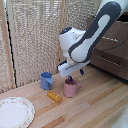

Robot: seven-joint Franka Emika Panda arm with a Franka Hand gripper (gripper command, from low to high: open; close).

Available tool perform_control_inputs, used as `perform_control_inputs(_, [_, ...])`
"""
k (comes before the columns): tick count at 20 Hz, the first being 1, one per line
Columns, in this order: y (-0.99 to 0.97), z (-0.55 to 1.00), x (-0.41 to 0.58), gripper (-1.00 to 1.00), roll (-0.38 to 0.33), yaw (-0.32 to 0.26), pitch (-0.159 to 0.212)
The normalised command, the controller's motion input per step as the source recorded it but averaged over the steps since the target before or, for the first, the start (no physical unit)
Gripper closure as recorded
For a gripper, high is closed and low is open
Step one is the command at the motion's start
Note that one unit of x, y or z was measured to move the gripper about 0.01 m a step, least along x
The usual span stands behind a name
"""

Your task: Propose to navigate your clamp on the clench of the first drawer. Use gentle force to register to the cabinet. Send posterior your swing mandate till over it lurks, a cup of pink essence. Fortify your grip after aiming concentric with the pink cup’s periphery. Manoeuvre the pink towards the cabinet's top. Drop your compression till the cup is resting inside.

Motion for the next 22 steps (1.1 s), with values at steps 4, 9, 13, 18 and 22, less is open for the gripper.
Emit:
perform_control_inputs(4, [-0.3, -0.41, 0.061, -1.0, 0.124, 0.093, 0.0])
perform_control_inputs(9, [-0.3, -0.35, 0.09, -1.0, 0.1, 0.131, 0.021])
perform_control_inputs(13, [-0.1, -0.26, 0.016, 1.0, 0.038, 0.085, 0.043])
perform_control_inputs(18, [0.0, -0.28, -0.023, 1.0, 0.06, 0.029, -0.021])
perform_control_inputs(22, [0.0, -0.21, -0.103, 1.0, 0.038, 0.0, 0.002])
